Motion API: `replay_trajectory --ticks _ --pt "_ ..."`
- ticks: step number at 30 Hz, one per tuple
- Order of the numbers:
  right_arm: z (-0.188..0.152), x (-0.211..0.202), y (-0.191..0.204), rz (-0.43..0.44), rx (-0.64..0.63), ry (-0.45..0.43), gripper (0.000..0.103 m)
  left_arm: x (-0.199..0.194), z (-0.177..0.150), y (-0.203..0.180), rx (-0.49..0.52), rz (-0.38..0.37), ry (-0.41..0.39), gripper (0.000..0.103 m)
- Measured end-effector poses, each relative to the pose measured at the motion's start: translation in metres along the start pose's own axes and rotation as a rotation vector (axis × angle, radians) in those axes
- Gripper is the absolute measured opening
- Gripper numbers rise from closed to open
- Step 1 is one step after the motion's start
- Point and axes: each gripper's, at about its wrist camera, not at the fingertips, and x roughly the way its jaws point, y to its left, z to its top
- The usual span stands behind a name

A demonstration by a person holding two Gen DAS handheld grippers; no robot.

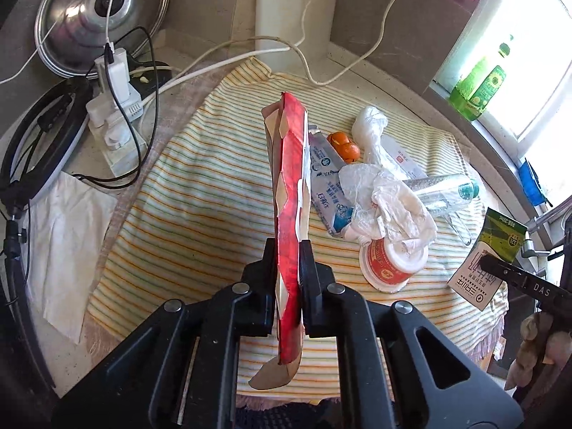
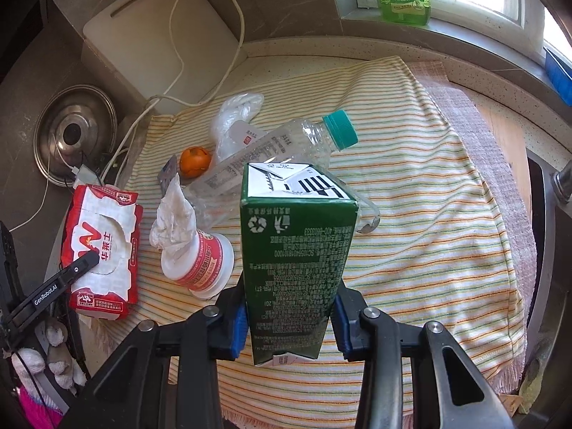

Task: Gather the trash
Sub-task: 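Carry the wipe pack and green carton with both tools over the blue wastebasket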

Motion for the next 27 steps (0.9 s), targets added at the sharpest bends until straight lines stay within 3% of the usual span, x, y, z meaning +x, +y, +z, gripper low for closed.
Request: replay_trajectory --ticks 8,13,27 --pt "-0.023 -0.019 0.004 0.022 -0.003 -0.02 0.039 -0.034 -0.033 0.014 -0.009 -0.012 -0.015 0.009" --pt "-0.042 -0.03 0.007 0.04 0.007 -0.018 0.039 -0.051 -0.056 0.018 -0.018 -0.057 -0.01 0.009" --pt "-0.111 -0.055 0.022 0.122 -0.011 0.021 0.039 -0.071 -0.118 0.019 0.035 -0.125 0.062 0.009"
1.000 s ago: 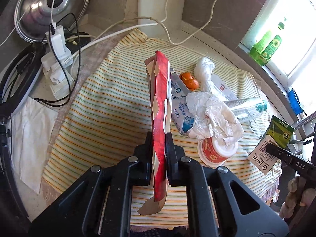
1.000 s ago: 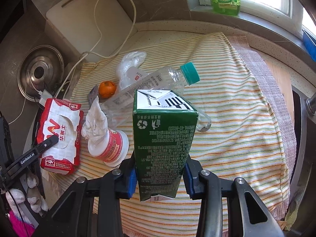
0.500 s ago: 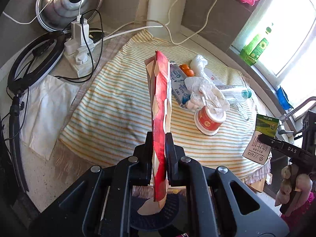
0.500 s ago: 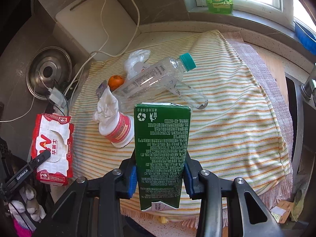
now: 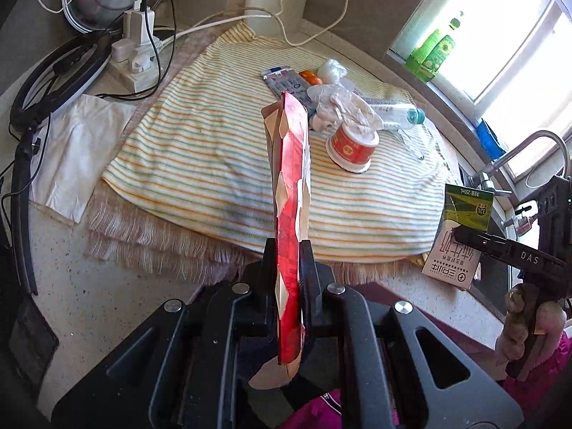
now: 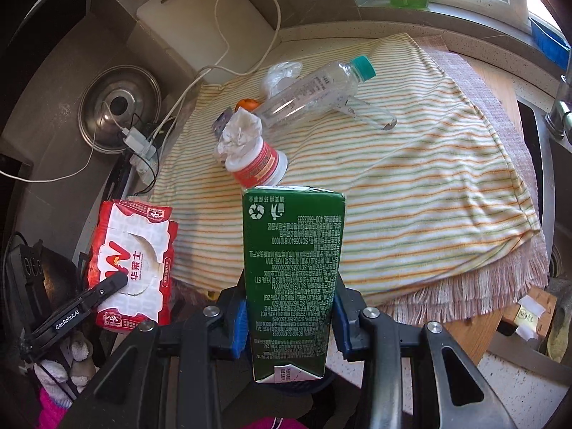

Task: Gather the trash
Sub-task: 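Carry the wipe pack and green carton with both tools over the blue wastebasket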

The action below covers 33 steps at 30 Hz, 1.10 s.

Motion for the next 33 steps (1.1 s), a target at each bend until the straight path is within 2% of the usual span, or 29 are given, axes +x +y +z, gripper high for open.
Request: replay_trajectory --ticks 9,19,33 --pt "-0.051 0.007 0.022 0.004 -0.043 0.056 0.039 -0.003 -0.042 0.0 0.037 -0.036 0.065 0.009" --pt "-0.097 0.04 0.03 0.015 -0.024 0.144 0.039 0.019 -0.089 0.001 0.074 -0.043 0.172 0.009" --pt "-0.129 0.091 0.036 -0.045 -0.077 0.247 0.039 0.072 -0.129 0.007 0.12 -0.008 0.322 0.009"
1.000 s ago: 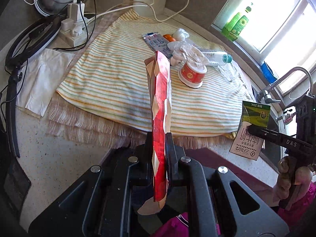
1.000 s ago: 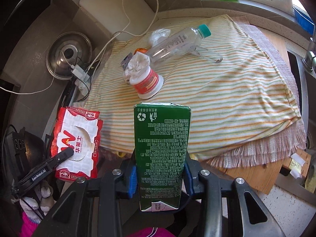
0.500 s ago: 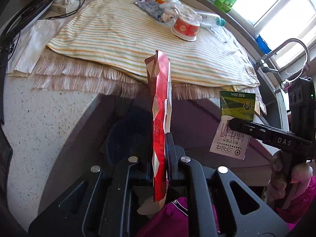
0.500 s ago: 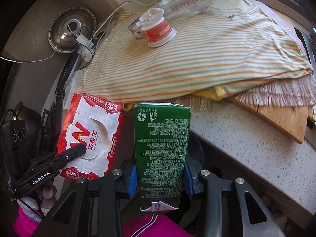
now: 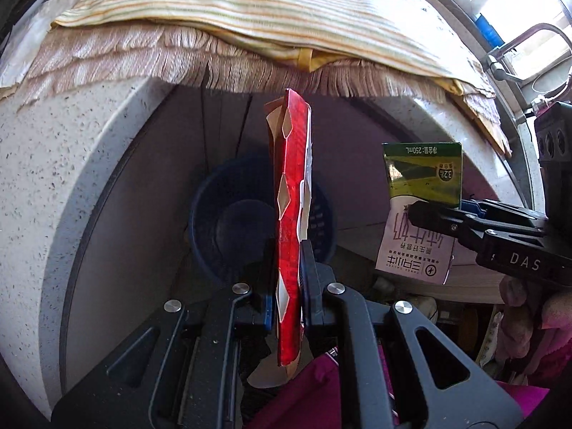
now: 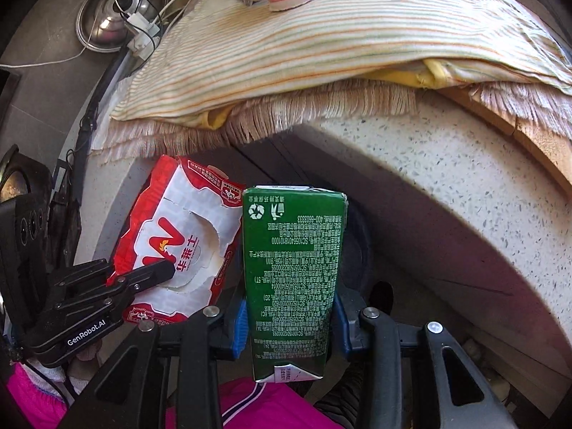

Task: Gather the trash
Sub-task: 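Carry the wipe pack and green carton with both tools over the blue wastebasket, then open both tools to drop the wipe pack and carton into the basket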

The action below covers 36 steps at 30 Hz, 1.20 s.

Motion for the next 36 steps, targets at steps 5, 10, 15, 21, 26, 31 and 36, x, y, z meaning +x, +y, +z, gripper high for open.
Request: replay_trajectory --ticks 5,10,15,21,26,31,36 --pt "-0.005 0.022 0.001 -0.022 -0.027 0.037 0.039 0.024 -0.001 0.004 0.006 0.023 0.046 0.009" --pt "-0.007 0.045 -0.005 -0.046 -0.029 0.063 0.039 0.05 -0.002 0.008 -0.006 0.043 0.086 0.01" --pt "-0.01 0.065 -0.01 -0.071 -0.042 0.086 0.039 0.077 0.004 0.01 -0.025 0.061 0.124 0.01" --pt "-0.008 0.087 -0.016 -0.102 -0.054 0.108 0.039 0.099 0.016 0.004 -0.035 0.097 0.141 0.013" --pt "-0.001 0.097 -0.011 -0.106 -0.046 0.111 0.04 0.103 0.017 -0.001 -0.048 0.126 0.126 0.02" --pt "-0.001 0.094 -0.01 -0.104 -0.059 0.099 0.048 0.101 0.018 0.0 -0.056 0.136 0.108 0.037" --pt "0.0 0.084 -0.016 -0.108 -0.054 0.083 0.064 0.092 0.025 0.004 -0.062 0.147 0.099 0.039"
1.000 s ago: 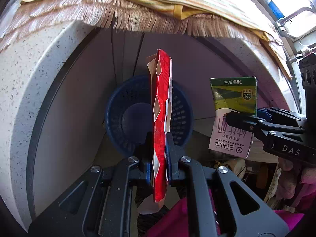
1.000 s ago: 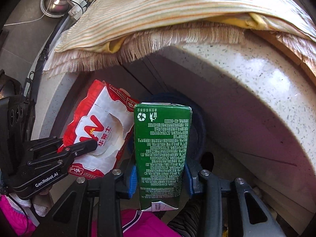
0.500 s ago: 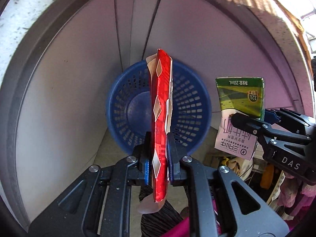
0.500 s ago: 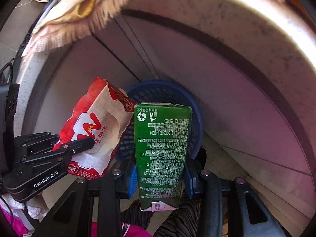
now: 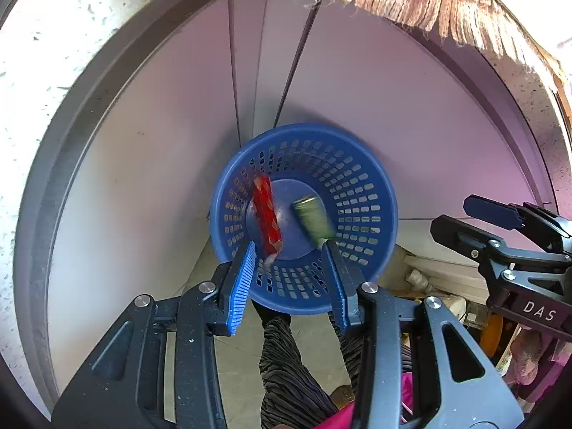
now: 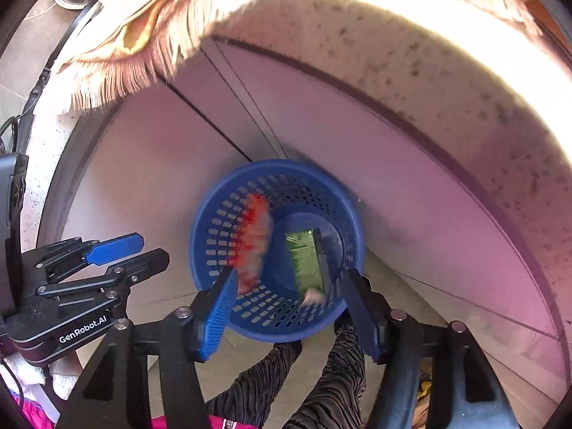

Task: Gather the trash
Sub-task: 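Open both tools to drop the wipe pack and carton into the basket, then return both tools to the cloth toward the tissue and water bottle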

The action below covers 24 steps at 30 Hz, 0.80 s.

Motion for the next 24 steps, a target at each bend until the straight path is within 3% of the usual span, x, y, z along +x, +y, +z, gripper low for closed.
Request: replay_trajectory --ticks 9,15,19,24 --pt "0.004 -0.009 0.003 0.006 -0.022 -0.01 0.075 -0.023 0.0 0.016 -0.014 -0.005 -0.031 0.039" --pt "0.008 -0.039 0.009 0.032 -0.055 -0.052 0.08 -0.046 0.002 0.021 -0.035 -0.018 -0.079 0.039" --pt "0.008 -0.062 0.011 0.059 -0.082 -0.084 0.083 -0.07 0.008 0.021 -0.044 -0.025 -0.129 0.048" --pt "0.014 -0.093 0.005 0.095 -0.109 -0.122 0.085 -0.1 0.021 0.019 -0.056 -0.033 -0.191 0.048"
